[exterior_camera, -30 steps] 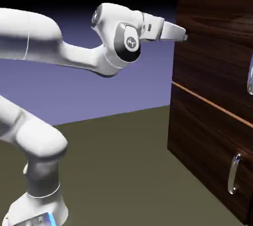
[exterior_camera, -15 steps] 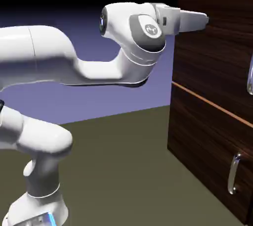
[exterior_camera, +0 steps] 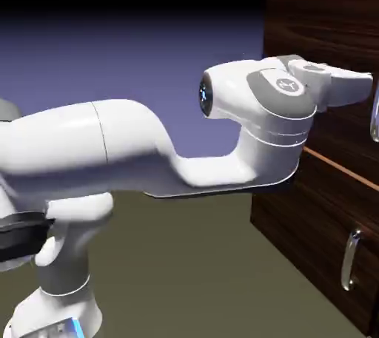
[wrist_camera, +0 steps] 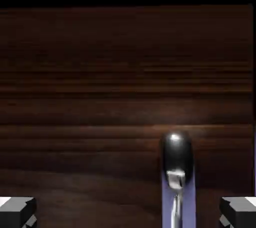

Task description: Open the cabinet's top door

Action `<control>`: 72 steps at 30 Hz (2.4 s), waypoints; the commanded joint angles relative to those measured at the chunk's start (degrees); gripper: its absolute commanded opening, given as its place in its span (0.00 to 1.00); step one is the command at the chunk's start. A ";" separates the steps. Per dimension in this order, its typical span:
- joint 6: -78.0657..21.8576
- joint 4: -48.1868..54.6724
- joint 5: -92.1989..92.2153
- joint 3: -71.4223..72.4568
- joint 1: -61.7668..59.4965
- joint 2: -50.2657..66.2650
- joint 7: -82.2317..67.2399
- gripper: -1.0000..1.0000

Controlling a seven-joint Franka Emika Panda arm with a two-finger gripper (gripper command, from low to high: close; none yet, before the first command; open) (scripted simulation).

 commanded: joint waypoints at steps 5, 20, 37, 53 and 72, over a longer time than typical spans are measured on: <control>-0.14 4.97 -4.72 -4.65 6.40 -0.68 2.47 0.50; -16.22 -11.28 -7.99 6.24 -6.72 -4.58 7.26 0.00; -39.42 -44.34 8.62 36.16 -40.58 -14.14 10.53 0.00; -58.82 -57.88 42.53 69.39 -49.36 -28.05 5.25 0.00; -85.62 -49.11 78.43 108.85 -49.56 -21.45 7.09 0.00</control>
